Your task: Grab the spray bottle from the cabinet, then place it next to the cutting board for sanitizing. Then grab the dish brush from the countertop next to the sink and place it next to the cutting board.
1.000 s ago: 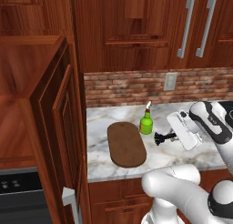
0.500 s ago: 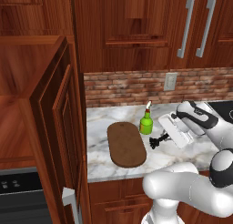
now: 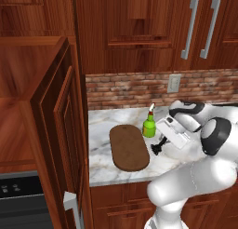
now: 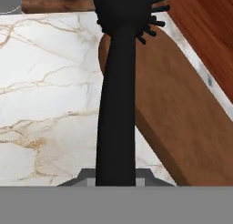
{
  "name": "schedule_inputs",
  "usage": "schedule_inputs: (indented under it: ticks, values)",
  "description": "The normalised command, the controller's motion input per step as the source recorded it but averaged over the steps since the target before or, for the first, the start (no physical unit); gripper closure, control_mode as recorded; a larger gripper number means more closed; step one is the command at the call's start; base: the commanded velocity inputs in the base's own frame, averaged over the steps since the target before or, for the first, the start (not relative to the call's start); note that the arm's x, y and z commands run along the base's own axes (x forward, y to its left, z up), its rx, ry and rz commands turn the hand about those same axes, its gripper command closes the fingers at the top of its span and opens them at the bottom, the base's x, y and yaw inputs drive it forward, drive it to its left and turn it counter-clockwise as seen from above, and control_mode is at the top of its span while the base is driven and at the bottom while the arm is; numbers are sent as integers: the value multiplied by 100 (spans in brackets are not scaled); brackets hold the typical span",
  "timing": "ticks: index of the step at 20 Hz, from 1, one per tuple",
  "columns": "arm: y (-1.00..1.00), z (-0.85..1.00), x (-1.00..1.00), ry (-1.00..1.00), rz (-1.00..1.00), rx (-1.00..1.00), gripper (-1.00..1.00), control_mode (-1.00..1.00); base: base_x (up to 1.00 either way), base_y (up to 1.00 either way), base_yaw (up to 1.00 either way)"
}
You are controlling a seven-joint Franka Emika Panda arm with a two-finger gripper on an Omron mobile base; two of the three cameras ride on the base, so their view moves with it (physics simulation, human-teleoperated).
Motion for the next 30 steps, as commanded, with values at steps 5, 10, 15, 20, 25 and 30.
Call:
schedule_inputs:
  ticks: [5,10,15,20,25,30]
  values:
    - [-19,-29,1,-13,31,-4,100,-100,0,0,0]
    - [0,-23,0,-15,23,-8,100,-100,0,0,0]
    - [3,-8,0,-9,1,-5,100,-100,0,0,0]
    - [6,-11,0,-7,0,-5,100,-100,0,0,0]
    - [27,-39,0,-2,0,-10,100,-100,0,0,0]
    - [46,-51,12,0,0,-11,100,-100,0,0,0]
